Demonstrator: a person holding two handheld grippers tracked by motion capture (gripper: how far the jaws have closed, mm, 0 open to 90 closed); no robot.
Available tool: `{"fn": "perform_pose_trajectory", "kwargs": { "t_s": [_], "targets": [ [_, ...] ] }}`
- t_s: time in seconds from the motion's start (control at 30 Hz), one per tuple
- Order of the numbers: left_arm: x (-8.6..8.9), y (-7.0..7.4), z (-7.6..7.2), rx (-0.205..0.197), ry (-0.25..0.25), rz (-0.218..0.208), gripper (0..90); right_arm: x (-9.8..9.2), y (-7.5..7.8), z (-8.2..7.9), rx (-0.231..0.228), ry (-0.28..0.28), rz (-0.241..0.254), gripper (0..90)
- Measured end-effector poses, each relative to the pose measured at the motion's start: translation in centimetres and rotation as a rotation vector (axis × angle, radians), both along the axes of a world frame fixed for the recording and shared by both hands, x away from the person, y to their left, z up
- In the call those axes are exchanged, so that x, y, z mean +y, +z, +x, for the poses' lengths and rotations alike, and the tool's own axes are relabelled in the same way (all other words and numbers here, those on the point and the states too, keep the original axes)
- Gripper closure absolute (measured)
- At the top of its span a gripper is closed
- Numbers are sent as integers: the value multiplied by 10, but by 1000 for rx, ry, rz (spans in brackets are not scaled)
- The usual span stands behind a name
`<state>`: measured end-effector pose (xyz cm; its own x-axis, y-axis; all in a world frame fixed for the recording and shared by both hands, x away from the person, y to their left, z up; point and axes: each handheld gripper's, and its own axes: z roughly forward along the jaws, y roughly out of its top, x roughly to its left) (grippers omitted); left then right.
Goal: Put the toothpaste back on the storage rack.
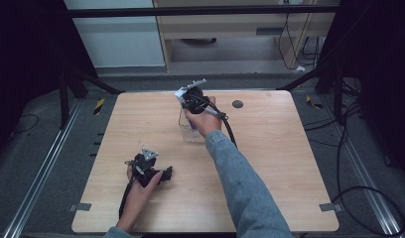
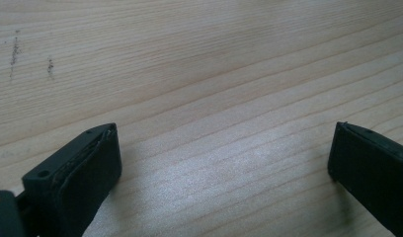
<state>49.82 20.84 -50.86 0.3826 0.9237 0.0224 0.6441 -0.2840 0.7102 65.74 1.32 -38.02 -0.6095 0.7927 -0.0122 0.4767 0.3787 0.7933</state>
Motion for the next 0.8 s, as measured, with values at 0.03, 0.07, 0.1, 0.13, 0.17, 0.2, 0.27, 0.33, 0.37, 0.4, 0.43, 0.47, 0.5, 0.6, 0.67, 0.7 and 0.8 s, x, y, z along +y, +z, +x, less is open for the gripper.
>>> {"fn": "perform_pose_trajectory", "kwargs": {
  "t_s": [0.03, 0.07, 0.1, 0.13, 0.17, 0.2, 0.27, 0.33, 0.37, 0.4, 0.43, 0.47, 0.5, 0.6, 0.67, 0.7, 0.8],
  "targets": [
    [0, 0, 0, 0, 0, 0, 0, 0, 0, 0, 0, -1, 3, 800],
    [0, 0, 0, 0, 0, 0, 0, 0, 1, 0, 0, -1, 4, 799],
    [0, 0, 0, 0, 0, 0, 0, -1, 1, -1, 1, 1, 5, 798],
    [0, 0, 0, 0, 0, 0, 0, -1, 1, -1, 1, 0, 7, 796],
    [0, 0, 0, 0, 0, 0, 0, -1, 1, -1, -3, 1, 5, 795],
    [0, 0, 0, 0, 0, 0, 0, -1, 2, -1, -2, 1, 8, 793],
    [0, 0, 0, 0, 0, 0, 0, -1, 2, -2, -5, 1, 9, 789],
    [0, 0, 0, 0, 0, 0, 0, -2, 3, -2, -3, 3, 10, 787],
    [0, 0, 0, 0, 0, 0, 0, -2, 3, -3, -5, 2, 11, 787],
    [0, 0, 0, 0, 0, 0, 0, -2, 4, -3, -4, 3, 14, 787],
    [0, 0, 0, 0, 0, 0, 0, -3, 4, -3, -5, 3, 14, 786],
    [0, 0, 0, 0, 0, 0, 0, -3, 4, -4, -4, 4, 14, 786],
    [0, 0, 0, 0, 0, 0, 0, -3, 4, -4, -5, 5, 14, 786],
    [0, 0, 0, 0, 0, 0, 0, -4, 4, -6, -3, 5, 15, 785],
    [0, 0, 0, 0, 0, 0, 0, -5, 4, -6, -5, 4, 14, 784],
    [0, 0, 0, 0, 0, 0, 0, -6, 4, -6, -5, 5, 14, 784],
    [0, 0, 0, 0, 0, 0, 0, -8, 4, -7, -4, 1, 19, 784]
  ]
}}
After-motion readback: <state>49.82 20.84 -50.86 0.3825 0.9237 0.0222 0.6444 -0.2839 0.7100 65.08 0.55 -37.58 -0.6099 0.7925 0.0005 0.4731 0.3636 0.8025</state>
